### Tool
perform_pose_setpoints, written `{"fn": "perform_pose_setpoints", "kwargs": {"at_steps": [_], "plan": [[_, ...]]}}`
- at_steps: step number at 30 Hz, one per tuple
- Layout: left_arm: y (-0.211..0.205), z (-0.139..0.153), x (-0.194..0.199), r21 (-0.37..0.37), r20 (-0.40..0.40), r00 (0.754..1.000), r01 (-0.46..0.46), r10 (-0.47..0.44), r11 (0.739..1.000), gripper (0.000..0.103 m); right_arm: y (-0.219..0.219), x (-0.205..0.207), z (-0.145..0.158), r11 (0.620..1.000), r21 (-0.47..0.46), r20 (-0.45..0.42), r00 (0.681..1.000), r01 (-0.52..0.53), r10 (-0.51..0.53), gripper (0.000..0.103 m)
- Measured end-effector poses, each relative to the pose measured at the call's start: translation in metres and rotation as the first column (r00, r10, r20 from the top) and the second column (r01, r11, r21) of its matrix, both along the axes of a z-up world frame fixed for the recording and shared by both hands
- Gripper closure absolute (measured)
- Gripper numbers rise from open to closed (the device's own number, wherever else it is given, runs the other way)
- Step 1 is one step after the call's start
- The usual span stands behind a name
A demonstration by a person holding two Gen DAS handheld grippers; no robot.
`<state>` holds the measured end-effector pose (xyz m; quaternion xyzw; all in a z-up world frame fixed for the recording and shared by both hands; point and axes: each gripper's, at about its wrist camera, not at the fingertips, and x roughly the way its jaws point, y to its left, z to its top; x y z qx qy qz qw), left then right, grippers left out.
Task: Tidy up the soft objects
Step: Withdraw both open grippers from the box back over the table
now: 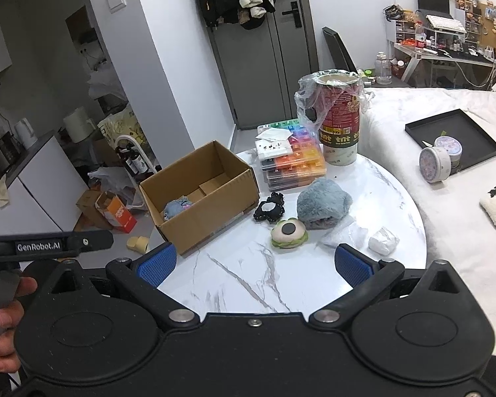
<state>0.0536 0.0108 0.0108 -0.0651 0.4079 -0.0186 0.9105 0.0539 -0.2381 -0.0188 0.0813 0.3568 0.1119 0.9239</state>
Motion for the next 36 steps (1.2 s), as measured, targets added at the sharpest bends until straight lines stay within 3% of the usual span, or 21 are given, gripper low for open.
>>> {"fn": "perform_pose_setpoints", "kwargs": {"at_steps": [18, 36], "plan": [[-0.037, 0.003, -0.042, 0.021, 0.047, 0.994, 0.100, -0.101, 0.995, 0.019, -0.015, -0.044, -0.006, 0.996, -0.014, 0.030, 0.996, 0.085, -0.084, 0.000], [-0.057, -0.010, -0.034, 0.005, 0.023, 0.990, 0.141, -0.141, 0.990, 0.019, -0.024, -0.044, -0.018, 0.994, -0.035, 0.027, 0.994, 0.105, -0.104, 0.000]]}}
